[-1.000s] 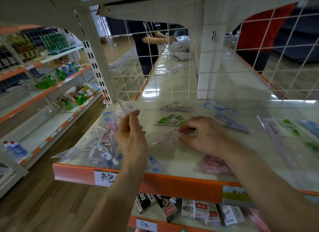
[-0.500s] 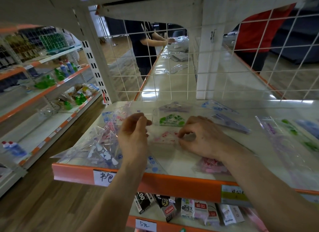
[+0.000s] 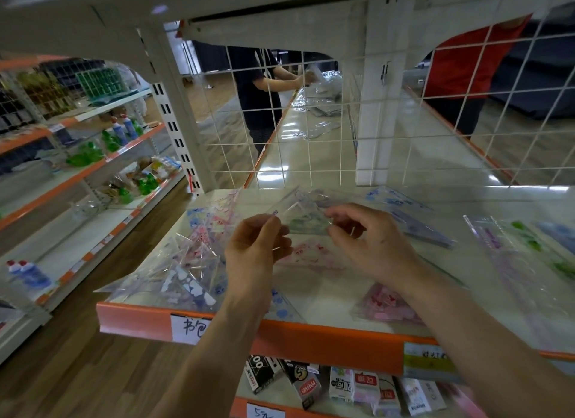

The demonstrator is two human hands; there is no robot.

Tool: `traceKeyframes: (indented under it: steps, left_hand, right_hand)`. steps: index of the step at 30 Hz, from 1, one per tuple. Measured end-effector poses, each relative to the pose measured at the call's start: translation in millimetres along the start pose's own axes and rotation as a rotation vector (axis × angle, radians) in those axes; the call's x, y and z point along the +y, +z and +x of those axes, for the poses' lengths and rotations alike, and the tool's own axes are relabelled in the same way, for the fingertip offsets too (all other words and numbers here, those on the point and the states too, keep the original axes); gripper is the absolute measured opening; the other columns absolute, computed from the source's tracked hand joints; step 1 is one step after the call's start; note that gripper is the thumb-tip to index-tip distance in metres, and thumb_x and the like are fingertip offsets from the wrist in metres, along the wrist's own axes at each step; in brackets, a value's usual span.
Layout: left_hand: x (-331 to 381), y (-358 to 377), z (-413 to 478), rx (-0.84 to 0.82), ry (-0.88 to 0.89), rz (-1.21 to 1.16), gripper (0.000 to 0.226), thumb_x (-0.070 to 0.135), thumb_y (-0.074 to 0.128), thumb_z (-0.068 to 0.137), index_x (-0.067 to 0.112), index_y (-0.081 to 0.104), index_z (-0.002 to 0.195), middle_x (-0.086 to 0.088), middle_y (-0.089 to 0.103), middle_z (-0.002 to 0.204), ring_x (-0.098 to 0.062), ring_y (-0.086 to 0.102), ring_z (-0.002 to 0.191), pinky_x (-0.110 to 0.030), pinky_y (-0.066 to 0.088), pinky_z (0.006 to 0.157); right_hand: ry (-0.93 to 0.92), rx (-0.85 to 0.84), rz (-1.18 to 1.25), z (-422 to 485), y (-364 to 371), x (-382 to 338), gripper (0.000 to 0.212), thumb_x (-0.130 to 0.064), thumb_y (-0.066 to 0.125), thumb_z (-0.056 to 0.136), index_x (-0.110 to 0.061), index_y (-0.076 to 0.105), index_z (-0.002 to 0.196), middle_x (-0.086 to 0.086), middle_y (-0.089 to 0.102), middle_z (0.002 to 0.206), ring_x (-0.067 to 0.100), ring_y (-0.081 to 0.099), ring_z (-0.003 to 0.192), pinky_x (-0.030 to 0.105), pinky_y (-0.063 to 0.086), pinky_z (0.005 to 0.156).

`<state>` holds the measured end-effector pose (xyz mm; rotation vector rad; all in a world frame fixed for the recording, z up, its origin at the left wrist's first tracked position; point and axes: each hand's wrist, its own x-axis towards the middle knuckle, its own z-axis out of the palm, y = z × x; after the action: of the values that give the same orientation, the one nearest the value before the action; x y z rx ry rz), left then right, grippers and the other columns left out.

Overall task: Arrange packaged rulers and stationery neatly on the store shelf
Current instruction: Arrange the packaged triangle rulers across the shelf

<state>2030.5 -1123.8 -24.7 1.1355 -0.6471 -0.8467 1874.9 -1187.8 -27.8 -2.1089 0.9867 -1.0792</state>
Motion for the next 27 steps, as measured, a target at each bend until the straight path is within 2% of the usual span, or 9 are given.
traceKeyframes:
  steps: [3,9,12,14,16,18,21,23,27]
  left_hand:
    - [-0.6,0.8,-0.7,0.012,0.019,0.062,0.002,0.006,0.06,0.089,0.007,0.063,0.09,-0.008,0.067,0.075,-0.016,0.061,0.062,-0.028,0.055,0.062]
    - [-2.6,3.6,-0.7,0.036,0.108,0.219,0.015,0.009,0.061,0.09,0.018,0.062,0.101,0.0,0.068,0.072,-0.009,0.06,0.057,-0.027,0.056,0.064]
    - [-3.2,3.3,-0.4,0.038,0.113,0.216,0.015,0.008,0.057,0.092,0.019,0.063,0.101,0.002,0.067,0.071,-0.008,0.059,0.058,-0.025,0.055,0.063]
    - [-4.9,2.1,1.9,0.05,0.132,0.246,0.018,0.01,0.057,0.092,0.021,0.063,0.105,0.002,0.066,0.079,-0.008,0.061,0.067,-0.022,0.054,0.064]
    - [-8.3,1.4,4.8,0.033,0.179,0.35,0.023,0.014,0.057,0.093,0.024,0.06,0.114,0.0,0.062,0.097,-0.008,0.06,0.083,-0.014,0.053,0.065]
    - [-12.2,1.8,7.1,0.02,0.225,0.502,0.031,0.017,0.058,0.092,0.024,0.056,0.123,0.001,0.054,0.111,-0.007,0.056,0.095,-0.011,0.05,0.068]
    - [-17.4,2.7,9.8,0.027,0.262,0.647,0.04,0.018,0.06,0.091,0.022,0.053,0.131,0.003,0.046,0.12,-0.009,0.05,0.105,-0.026,0.048,0.087]
    - [-20.7,3.0,11.7,0.028,0.302,0.734,0.042,0.016,0.061,0.089,0.02,0.054,0.13,0.002,0.045,0.122,-0.014,0.048,0.111,-0.032,0.044,0.095]
    - [-24.3,4.1,13.2,0.028,0.408,0.883,0.036,0.013,0.065,0.085,0.016,0.062,0.121,0.002,0.048,0.114,-0.024,0.049,0.111,-0.041,0.044,0.094]
  right_hand:
    - [-0.044,-0.023,-0.008,0.0,1.3,3.5,0.038,-0.019,0.068,0.084,-0.024,0.061,0.121,-0.015,0.059,0.083,0.0,0.057,0.079,0.019,0.047,0.074]
    - [-0.161,0.019,-0.2,1.0,2.1,5.1,0.048,-0.02,0.074,0.08,-0.021,0.059,0.126,-0.007,0.057,0.086,0.008,0.052,0.077,0.024,0.046,0.068]
    - [-0.176,0.015,-0.258,2.8,3.6,4.5,0.044,-0.02,0.072,0.082,-0.019,0.06,0.125,-0.007,0.058,0.088,0.009,0.053,0.077,0.027,0.049,0.069]
    - [-0.148,0.009,-0.212,5.1,2.6,2.3,0.038,-0.02,0.072,0.082,-0.018,0.064,0.12,-0.007,0.06,0.087,0.009,0.056,0.076,0.028,0.049,0.071]
    - [-0.057,-0.014,-0.143,11.3,-3.0,-0.5,0.033,-0.019,0.07,0.083,-0.018,0.067,0.116,-0.004,0.065,0.089,0.011,0.06,0.08,0.029,0.051,0.076]
    - [0.069,-0.063,-0.049,20.3,-11.7,-1.6,0.029,-0.018,0.068,0.085,-0.016,0.069,0.114,-0.005,0.069,0.095,0.006,0.063,0.083,0.022,0.051,0.081]
    - [0.283,-0.108,0.172,40.3,-23.5,2.0,0.017,-0.012,0.068,0.085,-0.012,0.071,0.102,-0.001,0.072,0.085,0.004,0.063,0.069,0.015,0.054,0.069]
    - [0.403,-0.032,0.28,55.5,-28.5,7.0,0.009,-0.006,0.068,0.084,-0.007,0.071,0.093,0.006,0.07,0.077,0.008,0.062,0.061,0.015,0.054,0.059]
    - [0.562,0.121,0.326,86.1,-29.3,18.9,0.003,-0.003,0.066,0.082,-0.004,0.069,0.082,0.011,0.067,0.075,0.011,0.058,0.06,0.019,0.051,0.052]
